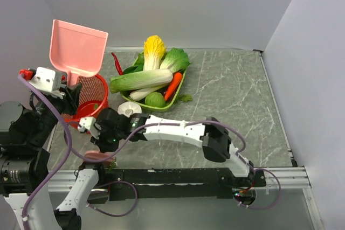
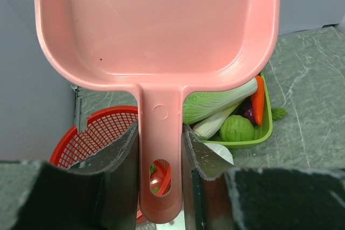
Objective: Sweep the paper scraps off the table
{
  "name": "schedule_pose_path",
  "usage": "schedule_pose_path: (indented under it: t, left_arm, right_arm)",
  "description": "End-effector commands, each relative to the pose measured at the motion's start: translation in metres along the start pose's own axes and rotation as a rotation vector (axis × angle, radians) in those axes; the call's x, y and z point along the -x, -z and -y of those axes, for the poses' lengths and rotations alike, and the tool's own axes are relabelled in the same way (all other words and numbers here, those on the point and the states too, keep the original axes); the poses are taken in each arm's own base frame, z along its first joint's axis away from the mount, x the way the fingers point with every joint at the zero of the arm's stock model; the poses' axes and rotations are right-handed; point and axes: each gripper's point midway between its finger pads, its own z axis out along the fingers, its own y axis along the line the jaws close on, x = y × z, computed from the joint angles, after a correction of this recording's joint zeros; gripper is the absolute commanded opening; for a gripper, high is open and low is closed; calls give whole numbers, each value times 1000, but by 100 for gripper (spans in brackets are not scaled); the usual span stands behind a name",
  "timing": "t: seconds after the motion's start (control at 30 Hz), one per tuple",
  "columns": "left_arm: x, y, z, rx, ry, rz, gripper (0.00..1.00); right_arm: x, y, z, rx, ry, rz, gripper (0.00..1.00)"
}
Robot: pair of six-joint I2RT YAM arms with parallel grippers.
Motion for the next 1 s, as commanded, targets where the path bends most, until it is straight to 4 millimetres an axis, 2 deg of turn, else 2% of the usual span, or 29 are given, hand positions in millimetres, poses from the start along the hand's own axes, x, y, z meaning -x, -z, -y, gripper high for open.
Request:
schedule_pose_path:
  t: [0.0,0.07,0.1,0.13,0.17,0.2,0.23,0.27,0.3,0.37,0.4,0.43,0.47,0.5,0.53,0.57,0.6,0.67,0.7,0.77,0.8,0.87,0.9,0.93,0.97]
  left_arm:
    - [8,4,3,-9,8,37,1]
    - [7,4,4,-16,11,35,1]
    - [7,3,5,-19,13,34,1]
    - [7,3,6,-22,17,32,1]
    - [6,2,7,-30,18,30,1]
    - [6,2,7,-30,19,30,1]
    - [6,2,7,-31,19,30,1]
    - [6,1,7,-35,21,27,1]
    - [6,1,8,-38,21,28,1]
    - [6,0,8,-41,25,26,1]
    - [6,-1,10,-52,25,26,1]
    - [6,-1,10,-54,26,25,1]
    - [6,-1,11,-57,24,25,1]
    - [6,-2,11,-60,20,24,1]
    - [8,-2,11,-59,19,28,1]
    - [8,-2,11,-61,16,27,1]
    - [9,-2,11,-62,11,27,1]
    - [11,-1,11,-62,8,35,1]
    - [12,-2,12,-69,5,36,1]
    - [13,-2,11,-69,3,37,1]
    - [13,-3,11,-66,3,37,1]
    - [13,-3,9,-59,2,35,1]
    - [14,-4,9,-60,-2,34,1]
    - [15,-4,9,-60,-4,38,1]
    - [16,-4,10,-64,-1,38,1]
  right_arm:
    - [-3,-13,-6,22,-58,-3,0]
    - [-14,-12,-2,-5,-66,-26,0]
    - [-32,-13,0,-19,-105,-65,0]
    - [-38,-11,3,-43,-114,-75,0]
    - [-39,-4,3,-51,-116,-74,0]
    - [-53,-2,5,-61,-125,-104,0]
    - [-57,1,7,-72,-124,-113,0]
    - [-55,10,6,-79,-121,-106,0]
    - [-67,12,8,-90,-118,-130,0]
    - [-70,27,13,-130,-112,-137,0]
    - [-85,31,18,-144,-90,-168,0]
    - [-90,37,21,-160,-79,-180,0]
    - [-89,48,24,-187,-63,-176,0]
    - [-109,53,27,-203,-48,-218,0]
    - [-116,62,35,-226,-49,-230,0]
    - [-114,76,36,-244,-41,-218,0]
    - [-137,83,41,-259,-33,-271,0]
    - [-145,106,47,-289,-31,-285,0]
    - [-169,114,48,-294,-25,-342,0]
    - [-180,134,53,-323,-27,-358,0]
    - [-202,142,53,-326,-15,-412,0]
    - [-211,158,55,-342,-9,-426,0]
    - [-226,164,53,-330,19,-465,0]
    - [-228,176,53,-333,42,-474,0]
    - [-239,184,55,-336,59,-503,0]
